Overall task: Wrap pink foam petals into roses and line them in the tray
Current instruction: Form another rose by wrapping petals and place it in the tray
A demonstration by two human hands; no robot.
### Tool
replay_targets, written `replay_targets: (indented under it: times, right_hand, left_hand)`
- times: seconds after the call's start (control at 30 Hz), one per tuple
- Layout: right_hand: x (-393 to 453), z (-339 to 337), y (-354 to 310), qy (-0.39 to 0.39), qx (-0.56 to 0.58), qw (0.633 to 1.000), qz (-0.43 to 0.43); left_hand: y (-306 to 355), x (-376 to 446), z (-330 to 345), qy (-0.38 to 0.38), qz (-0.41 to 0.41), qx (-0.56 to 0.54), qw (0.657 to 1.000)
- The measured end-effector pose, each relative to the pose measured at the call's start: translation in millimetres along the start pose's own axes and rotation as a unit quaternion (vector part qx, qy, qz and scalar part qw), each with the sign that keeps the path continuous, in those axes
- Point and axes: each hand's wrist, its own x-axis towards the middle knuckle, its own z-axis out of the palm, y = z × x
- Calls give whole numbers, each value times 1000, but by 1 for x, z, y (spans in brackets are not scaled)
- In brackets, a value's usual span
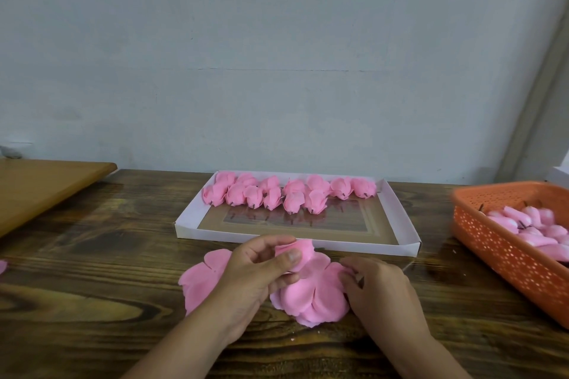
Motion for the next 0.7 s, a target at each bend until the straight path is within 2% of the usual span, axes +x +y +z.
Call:
replay_targets:
  times: [0.2,0.5,0.7]
  right_hand:
    - [1,0,1,-9,-28,1000,-6]
    - [3,5,5,1,-14,1000,10]
    - [5,11,9,-21,-8,1000,18]
  left_hand:
    - [0,-1,0,-8,0,1,1000]
    - [1,-2,1,-14,2,-1,1000]
    - [1,-2,0,-14,-1,-1,1000]
